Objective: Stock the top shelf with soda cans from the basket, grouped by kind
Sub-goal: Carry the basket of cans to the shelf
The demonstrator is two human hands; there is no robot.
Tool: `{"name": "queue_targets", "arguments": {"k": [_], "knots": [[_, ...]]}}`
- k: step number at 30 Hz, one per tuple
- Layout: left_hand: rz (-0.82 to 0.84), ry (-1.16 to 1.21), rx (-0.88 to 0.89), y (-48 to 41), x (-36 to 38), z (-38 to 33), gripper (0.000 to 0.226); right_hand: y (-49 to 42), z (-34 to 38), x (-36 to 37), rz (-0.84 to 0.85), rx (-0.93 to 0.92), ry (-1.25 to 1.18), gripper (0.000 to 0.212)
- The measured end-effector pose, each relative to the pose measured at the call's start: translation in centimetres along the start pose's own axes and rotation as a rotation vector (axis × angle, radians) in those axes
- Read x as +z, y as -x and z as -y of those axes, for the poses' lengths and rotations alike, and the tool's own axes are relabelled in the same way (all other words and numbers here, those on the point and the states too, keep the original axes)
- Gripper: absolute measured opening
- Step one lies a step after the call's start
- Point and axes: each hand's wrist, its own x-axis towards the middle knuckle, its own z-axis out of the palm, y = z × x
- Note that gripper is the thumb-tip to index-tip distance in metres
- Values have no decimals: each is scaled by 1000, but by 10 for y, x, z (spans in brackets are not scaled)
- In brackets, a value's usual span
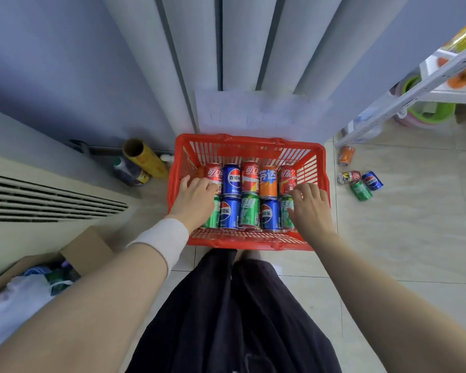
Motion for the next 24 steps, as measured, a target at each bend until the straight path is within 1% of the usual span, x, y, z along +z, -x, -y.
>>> {"name": "queue_targets", "arguments": {"k": [1, 3, 5, 7, 9, 12, 13, 15, 17, 19, 21, 22, 24], "knots": [[2, 28, -15, -4, -1, 3, 36, -2, -2, 1, 11, 18, -20, 30], [3, 132, -106, -12, -3, 9, 33, -6, -9, 3, 55, 97, -106, 38], [-26, 265, -256, -16, -5, 14, 31, -9, -20, 7, 89, 210, -178, 49], [-11, 441, -416, -19, -1, 22, 34, -11, -33, 16, 112, 320, -231, 55], [-10, 587, -520, -24, 15, 35, 39, -16, -46, 32, 133, 447, -301, 60], [-85, 614, -640, -36, 42, 53, 35, -29, -60, 59, 147, 641, -463, 67], [-103, 604, -704, -39, 51, 58, 37, -34, -63, 66, 152, 693, -507, 70], [-82, 645, -813, -42, 62, 62, 46, -44, -67, 83, 167, 795, -579, 72], [-39, 791, -778, -46, 76, 66, 41, -54, -69, 99, 174, 882, -679, 68], [1, 871, -788, -51, 87, 70, 38, -63, -70, 111, 160, 957, -827, 57], [-27, 837, -824, -57, 94, 75, 39, -72, -71, 120, 160, 1041, -954, 47], [-56, 815, -841, -60, 96, 76, 40, -75, -72, 124, 157, 1062, -987, 46], [-89, 778, -860, -67, 97, 78, 42, -78, -76, 130, 166, 1032, -1009, 48]]}}
